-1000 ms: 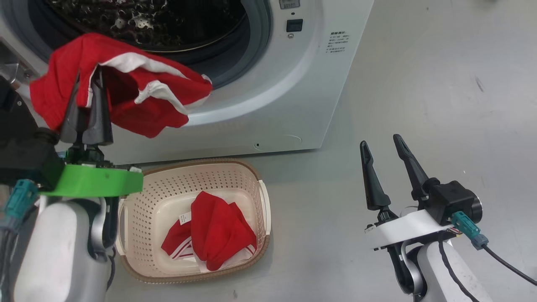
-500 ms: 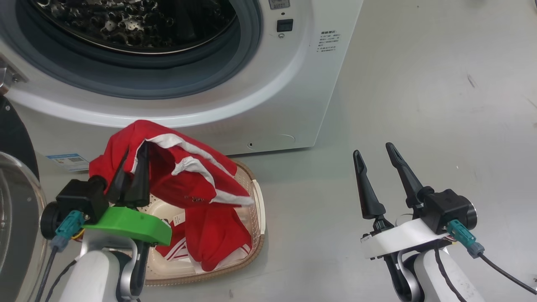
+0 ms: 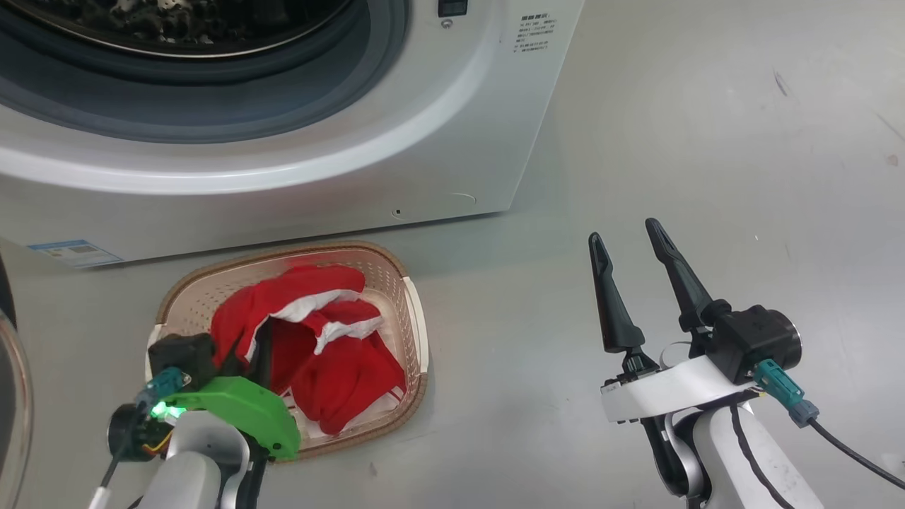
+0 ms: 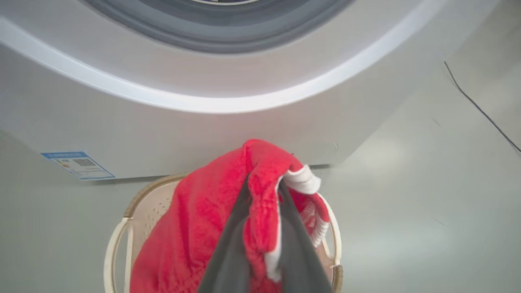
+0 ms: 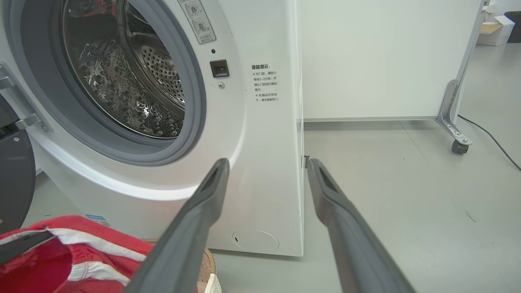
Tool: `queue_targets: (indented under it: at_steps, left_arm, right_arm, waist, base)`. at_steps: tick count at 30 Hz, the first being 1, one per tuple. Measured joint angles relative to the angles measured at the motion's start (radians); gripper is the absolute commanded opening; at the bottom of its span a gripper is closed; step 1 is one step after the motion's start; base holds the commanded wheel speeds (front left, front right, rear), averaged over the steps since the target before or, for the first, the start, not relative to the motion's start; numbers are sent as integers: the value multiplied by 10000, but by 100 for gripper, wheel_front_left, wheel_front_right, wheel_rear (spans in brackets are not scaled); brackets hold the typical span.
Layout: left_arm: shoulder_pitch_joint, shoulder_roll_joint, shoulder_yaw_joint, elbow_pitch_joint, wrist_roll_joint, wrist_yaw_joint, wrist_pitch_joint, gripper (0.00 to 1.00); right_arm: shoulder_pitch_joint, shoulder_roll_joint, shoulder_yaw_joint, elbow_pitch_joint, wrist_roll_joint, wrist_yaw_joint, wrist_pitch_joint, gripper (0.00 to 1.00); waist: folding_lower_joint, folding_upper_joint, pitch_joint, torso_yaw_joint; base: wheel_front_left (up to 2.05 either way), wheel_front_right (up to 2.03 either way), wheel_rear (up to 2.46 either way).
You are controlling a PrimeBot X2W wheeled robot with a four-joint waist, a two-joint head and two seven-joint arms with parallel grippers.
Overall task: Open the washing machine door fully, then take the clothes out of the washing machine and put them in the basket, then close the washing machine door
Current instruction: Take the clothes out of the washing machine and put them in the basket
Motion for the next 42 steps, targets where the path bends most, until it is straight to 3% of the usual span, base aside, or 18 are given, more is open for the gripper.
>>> queue_targets:
  at_steps: [9,21,31,42]
  left_arm:
    - [-1230,25,-499,1814,69,-270,918,0]
    - [-3104,650,-188,3528,31,-493,1795,0]
    - [-4052,940,219,4884,-213,-537,1956,0]
    - [-4530,849,255,5975,-288,-612,1793,0]
  right_arm:
    - [-518,-2,322,-332,10,0,0,100]
    - [-1566,-6,890,-800,238,-48,0,100]
    - [-2212,-2,947,-834,328,-130,0,100]
    - [-2360,-2,947,-704,328,-211,0,100]
  waist:
    - [0,0,979,-297]
    - [0,0,2706,-1011]
    - [1,0,3903,-1665]
    - [1,0,4218,-1934]
  base:
    - [0,0,0]
    - [0,0,0]
    - [0,0,0]
    - [0,0,0]
